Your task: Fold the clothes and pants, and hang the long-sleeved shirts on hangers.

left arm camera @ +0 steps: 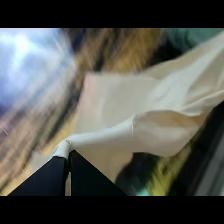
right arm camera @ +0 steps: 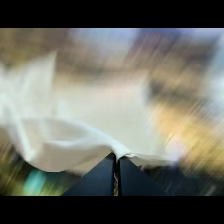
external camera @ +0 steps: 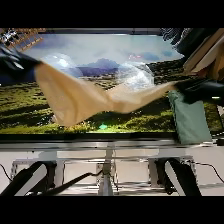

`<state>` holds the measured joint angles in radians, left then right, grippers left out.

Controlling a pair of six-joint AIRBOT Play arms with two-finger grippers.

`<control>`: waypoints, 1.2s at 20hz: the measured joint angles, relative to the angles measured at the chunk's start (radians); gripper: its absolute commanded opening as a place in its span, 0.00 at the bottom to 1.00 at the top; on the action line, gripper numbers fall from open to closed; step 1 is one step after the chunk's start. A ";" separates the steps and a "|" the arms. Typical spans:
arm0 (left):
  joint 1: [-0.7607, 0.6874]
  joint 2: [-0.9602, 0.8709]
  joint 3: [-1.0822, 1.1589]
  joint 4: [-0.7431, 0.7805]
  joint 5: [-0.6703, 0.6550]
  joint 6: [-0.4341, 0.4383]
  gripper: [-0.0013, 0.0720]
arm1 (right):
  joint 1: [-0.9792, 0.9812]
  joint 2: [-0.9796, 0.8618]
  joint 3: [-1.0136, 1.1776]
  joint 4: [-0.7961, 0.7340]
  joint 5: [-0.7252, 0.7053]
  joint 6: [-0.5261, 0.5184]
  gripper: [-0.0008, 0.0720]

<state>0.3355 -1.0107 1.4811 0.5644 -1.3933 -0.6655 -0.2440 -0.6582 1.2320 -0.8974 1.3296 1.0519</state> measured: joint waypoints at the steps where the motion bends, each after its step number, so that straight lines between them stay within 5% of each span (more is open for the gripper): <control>1: 0.083 0.040 0.068 -0.084 0.018 -0.016 0.02 | 0.000 0.076 0.074 -0.026 -0.079 0.026 0.04; 7: 0.583 0.198 0.400 -0.713 0.254 -0.058 0.02 | 0.001 0.253 0.414 -0.103 -0.409 0.045 0.04; 10: 0.692 0.185 0.463 -0.814 0.301 -0.085 0.02 | 0.000 0.184 0.494 -0.117 -0.457 0.027 0.04; 13: 0.631 0.074 0.485 -0.738 0.249 -0.161 0.02 | 0.001 0.000 0.526 -0.116 -0.374 0.025 0.04; 18: 0.180 -0.317 0.492 -0.348 0.199 -0.251 0.02 | 0.013 -0.451 0.540 -0.005 -0.154 0.037 0.04; 24: -0.019 -0.816 0.508 -0.140 0.323 -0.307 0.02 | 0.107 -0.961 0.544 0.052 -0.328 0.029 0.04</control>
<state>0.3168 -1.8263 1.9888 0.4240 -1.0702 -0.9726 -0.1368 -1.6188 1.7756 -0.8455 1.0016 1.0813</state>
